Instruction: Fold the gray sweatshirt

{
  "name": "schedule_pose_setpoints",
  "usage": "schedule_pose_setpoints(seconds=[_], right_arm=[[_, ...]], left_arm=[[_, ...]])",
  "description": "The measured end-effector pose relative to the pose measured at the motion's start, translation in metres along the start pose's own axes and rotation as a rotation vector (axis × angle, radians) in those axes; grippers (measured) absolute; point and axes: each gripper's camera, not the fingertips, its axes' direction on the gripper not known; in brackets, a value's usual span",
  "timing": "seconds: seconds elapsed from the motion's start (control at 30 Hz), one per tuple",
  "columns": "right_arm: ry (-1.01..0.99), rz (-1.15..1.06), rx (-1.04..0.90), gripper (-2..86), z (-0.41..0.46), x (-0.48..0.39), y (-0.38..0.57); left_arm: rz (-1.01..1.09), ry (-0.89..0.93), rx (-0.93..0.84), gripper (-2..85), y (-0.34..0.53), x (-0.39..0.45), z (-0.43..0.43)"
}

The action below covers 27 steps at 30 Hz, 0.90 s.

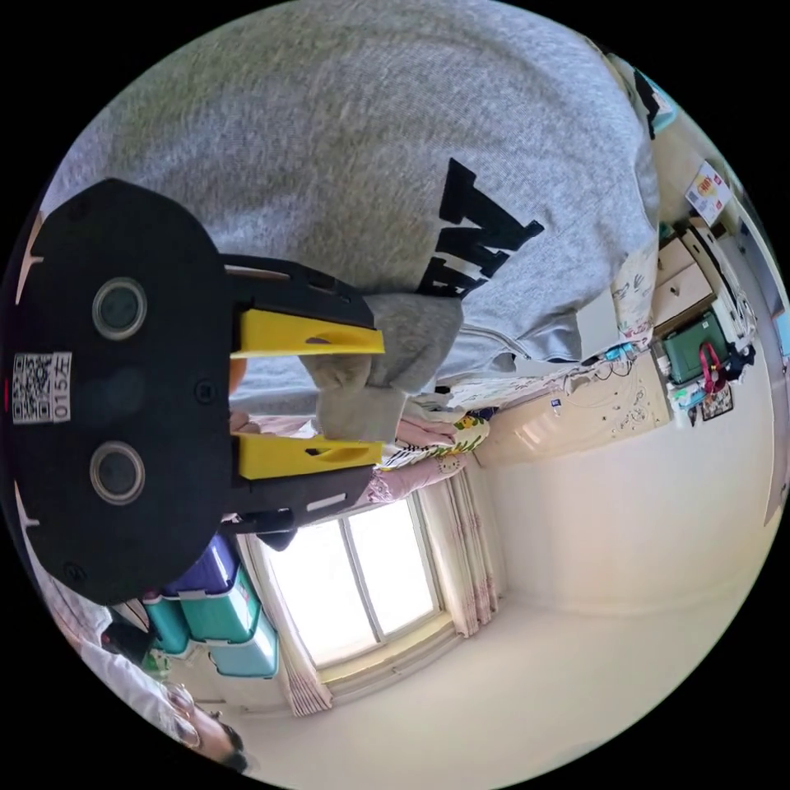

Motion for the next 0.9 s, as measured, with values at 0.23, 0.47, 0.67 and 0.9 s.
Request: schedule_pose_setpoints(seconds=[0.23,0.47,0.67,0.9], right_arm=[[0.064,-0.281,-0.247,5.4,0.062,-0.113,-0.004],[0.094,-0.306,-0.236,5.1,0.056,-0.155,-0.007],[0.086,-0.245,0.001,6.2,0.002,-0.166,-0.008],[0.248,-0.410,-0.094,9.0,0.018,-0.211,0.002]], left_arm=[[0.027,-0.040,0.090,14.9,0.001,0.006,-0.043],[0.127,-0.139,-0.037,14.1,-0.010,0.020,-0.037],[0.018,0.012,0.068,1.2,-0.011,-0.007,-0.056],[-0.031,0.100,0.251,-0.1,0.008,-0.014,-0.082]])
